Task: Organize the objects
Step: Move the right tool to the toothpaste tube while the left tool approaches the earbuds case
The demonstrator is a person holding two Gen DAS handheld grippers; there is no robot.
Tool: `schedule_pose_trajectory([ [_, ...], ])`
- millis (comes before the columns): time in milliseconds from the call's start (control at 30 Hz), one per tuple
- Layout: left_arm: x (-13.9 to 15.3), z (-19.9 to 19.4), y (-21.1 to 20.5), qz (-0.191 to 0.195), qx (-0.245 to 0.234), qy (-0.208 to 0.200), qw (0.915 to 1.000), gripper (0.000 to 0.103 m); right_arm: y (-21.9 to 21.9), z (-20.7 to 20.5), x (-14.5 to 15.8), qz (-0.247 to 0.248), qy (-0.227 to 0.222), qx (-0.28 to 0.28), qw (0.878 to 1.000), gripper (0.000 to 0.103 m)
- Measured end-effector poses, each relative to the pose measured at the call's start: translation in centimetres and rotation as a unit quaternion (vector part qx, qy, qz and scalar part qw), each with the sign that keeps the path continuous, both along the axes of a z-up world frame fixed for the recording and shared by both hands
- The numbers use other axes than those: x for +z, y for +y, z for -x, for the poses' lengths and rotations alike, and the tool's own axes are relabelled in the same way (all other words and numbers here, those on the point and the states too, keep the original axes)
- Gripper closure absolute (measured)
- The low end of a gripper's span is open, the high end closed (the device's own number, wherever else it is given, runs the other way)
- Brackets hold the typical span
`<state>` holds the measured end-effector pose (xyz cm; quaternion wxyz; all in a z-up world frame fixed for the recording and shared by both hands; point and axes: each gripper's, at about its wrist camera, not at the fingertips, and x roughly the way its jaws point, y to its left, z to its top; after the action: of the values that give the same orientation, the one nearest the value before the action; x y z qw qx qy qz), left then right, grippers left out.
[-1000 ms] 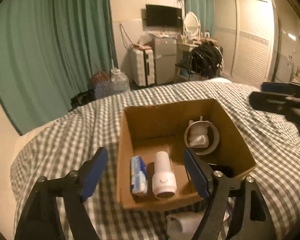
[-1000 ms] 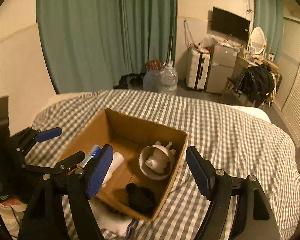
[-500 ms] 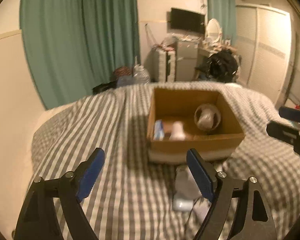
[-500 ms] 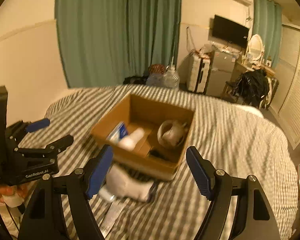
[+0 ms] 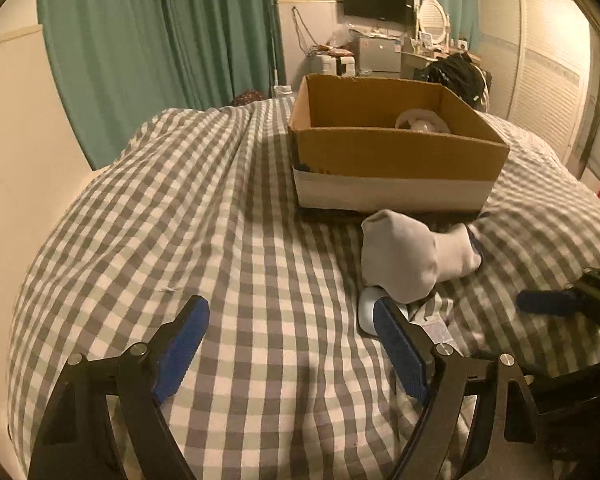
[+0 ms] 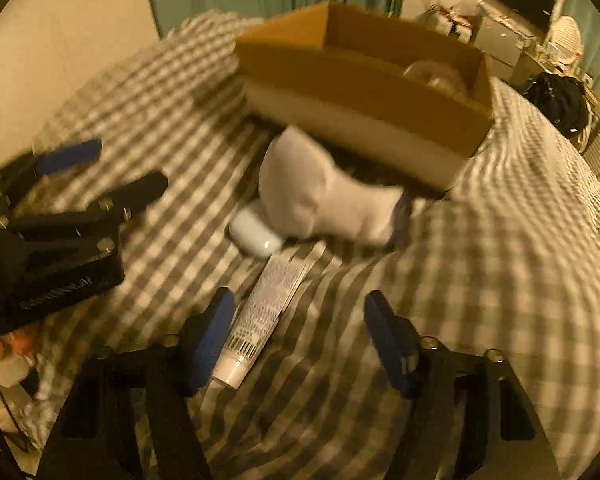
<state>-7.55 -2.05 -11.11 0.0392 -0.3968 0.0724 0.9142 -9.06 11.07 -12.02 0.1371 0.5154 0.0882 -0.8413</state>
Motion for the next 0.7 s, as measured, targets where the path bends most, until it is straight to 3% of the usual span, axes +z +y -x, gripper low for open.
schedule_pose_trajectory([
  [300,-1.6,1.3,-0.8,-0.013,0.007,-0.031,0.9994,0.016,-2.0,0.1,-3.6,-0.018,-0.043,0.022,0.999,0.048],
  [433,-1.7,1.4,-1.2,-0.021,0.013,-0.036,0.9991,0.016,-2.5,-0.1,-4.5,-0.023,-0.053,0.035,0.998,0.070],
  [567,-1.7,1.4,-1.3,-0.023,0.015,-0.036,0.9990,0.016,-2.0,-0.6,-4.0,-0.020,-0.039,0.031,0.999,0.079],
  [700,-1.7,1.4,-1.2,-0.023,0.014,-0.037,0.9989,0.016,-0.5,-0.9,-1.6,0.010,-0.010,0.017,1.000,0.081],
])
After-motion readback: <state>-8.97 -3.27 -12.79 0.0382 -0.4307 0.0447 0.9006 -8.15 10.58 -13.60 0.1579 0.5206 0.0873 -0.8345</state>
